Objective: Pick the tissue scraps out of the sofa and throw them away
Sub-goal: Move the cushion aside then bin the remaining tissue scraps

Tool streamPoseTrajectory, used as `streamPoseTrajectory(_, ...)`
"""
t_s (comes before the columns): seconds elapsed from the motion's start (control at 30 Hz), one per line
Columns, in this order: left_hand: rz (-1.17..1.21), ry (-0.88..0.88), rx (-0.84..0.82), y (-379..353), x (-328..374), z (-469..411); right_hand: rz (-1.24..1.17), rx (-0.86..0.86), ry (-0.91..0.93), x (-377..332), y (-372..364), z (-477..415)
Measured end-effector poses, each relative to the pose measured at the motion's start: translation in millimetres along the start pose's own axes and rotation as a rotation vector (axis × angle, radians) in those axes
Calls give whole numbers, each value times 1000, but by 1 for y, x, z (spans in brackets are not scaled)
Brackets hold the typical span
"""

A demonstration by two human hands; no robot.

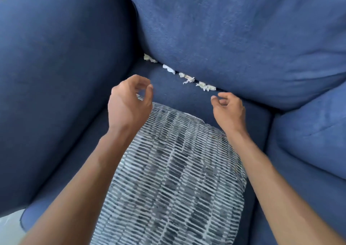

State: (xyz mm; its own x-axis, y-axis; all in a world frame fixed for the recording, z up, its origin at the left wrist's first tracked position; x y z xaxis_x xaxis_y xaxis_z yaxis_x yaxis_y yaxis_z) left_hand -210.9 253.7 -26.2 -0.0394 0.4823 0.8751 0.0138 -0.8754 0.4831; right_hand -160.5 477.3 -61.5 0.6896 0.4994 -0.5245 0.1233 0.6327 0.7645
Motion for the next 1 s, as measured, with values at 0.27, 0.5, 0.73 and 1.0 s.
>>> streamPoseTrajectory(0.27,-159,214,-173,-59,-22,-72,29,-7,-160,-15,-38,-63)
streamPoseTrajectory(0.5,-239,248,-235,-101,-47,-115,77,156,-285,-21,-61,-83)
streamPoseTrajectory(0.73,-226,237,-68,-126,-52,-126,19,308,-343,-22,-73,-94)
streamPoseTrajectory(1.0,-107,289,35,-132,-56,-131,-37,312,-325,-11,-67,-99)
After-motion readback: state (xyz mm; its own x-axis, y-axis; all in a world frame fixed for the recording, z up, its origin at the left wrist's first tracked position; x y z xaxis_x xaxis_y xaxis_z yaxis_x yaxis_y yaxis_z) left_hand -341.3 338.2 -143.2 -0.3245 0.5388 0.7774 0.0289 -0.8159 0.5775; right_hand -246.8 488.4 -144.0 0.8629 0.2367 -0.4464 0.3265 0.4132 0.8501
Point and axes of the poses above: each hand's wrist, its own z-axis away from the middle knuckle, its own y-axis out of the back of the hand, x = y × z, the point moved 1 cm from there along -z, towards the middle knuckle, and after that the axes turned 14 degrees about z, right-handed, at the moved point
